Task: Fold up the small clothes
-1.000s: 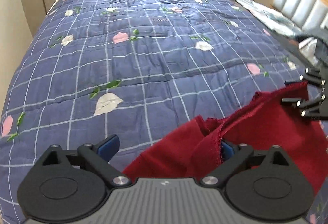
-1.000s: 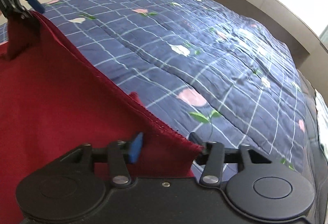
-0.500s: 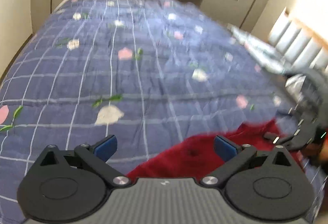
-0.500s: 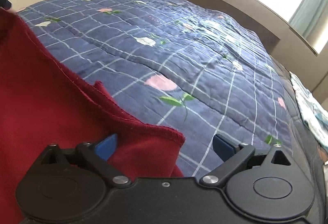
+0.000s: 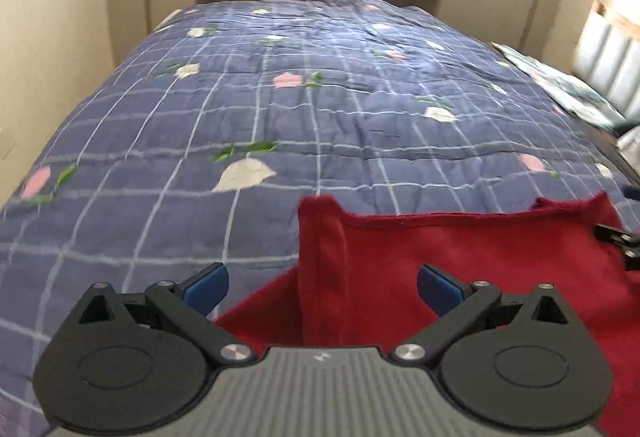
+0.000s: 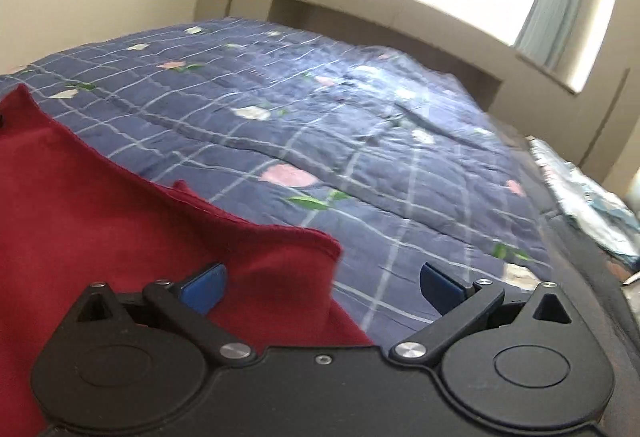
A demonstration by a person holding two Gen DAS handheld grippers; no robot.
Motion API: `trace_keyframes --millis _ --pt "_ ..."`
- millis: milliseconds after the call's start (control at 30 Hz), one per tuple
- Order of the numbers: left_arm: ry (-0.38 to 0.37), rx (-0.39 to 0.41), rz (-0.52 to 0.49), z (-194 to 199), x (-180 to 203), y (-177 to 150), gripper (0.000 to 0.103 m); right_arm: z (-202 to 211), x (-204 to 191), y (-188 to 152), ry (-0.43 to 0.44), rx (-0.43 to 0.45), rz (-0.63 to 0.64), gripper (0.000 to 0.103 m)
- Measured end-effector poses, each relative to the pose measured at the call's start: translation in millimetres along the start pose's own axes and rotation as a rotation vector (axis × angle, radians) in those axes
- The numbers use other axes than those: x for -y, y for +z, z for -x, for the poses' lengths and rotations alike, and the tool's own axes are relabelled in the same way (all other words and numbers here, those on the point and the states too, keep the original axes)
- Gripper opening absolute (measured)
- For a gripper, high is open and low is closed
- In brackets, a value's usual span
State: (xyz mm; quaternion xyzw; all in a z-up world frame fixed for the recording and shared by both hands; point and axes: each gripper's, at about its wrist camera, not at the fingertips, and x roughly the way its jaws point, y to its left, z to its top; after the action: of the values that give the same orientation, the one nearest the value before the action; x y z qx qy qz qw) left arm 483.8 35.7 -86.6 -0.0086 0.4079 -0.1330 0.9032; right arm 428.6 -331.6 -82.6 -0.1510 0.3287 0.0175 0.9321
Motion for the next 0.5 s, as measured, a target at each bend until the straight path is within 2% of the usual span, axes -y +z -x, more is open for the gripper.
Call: trace_keyframes --millis 100,200,300,400,467,500 --pt "0.086 0.049 0.088 -7.7 -5.6 -8.8 0.102 -3.6 10.7 -7.7 -0.057 0.009 -0.066 0.102" --pt "0.137 0.058 0.168 -15.7 -20.7 -14.9 0.103 -12.7 26.9 -15.6 -0.008 -0.015 -0.179 0.102" --pt "0.080 0.068 0.259 -20.7 -44.4 -25.4 0.103 -17.1 38.2 -24.7 0.044 -0.016 -0.258 0.102" --pt "0.076 0.076 0.263 -18.7 -47.0 -27.2 0.103 -18.2 45.8 -26.4 0.083 -0.027 -0.308 0.102" --pt "0.089 0.072 0.257 -16.0 -44.2 -25.2 0.103 -12.3 46.8 -22.4 0.069 -0.027 -0.316 0.102" --pt "0.096 0.072 0.263 -12.7 -43.7 -23.3 0.103 -2.9 44.3 -19.5 0.032 -0.004 -0.307 0.102"
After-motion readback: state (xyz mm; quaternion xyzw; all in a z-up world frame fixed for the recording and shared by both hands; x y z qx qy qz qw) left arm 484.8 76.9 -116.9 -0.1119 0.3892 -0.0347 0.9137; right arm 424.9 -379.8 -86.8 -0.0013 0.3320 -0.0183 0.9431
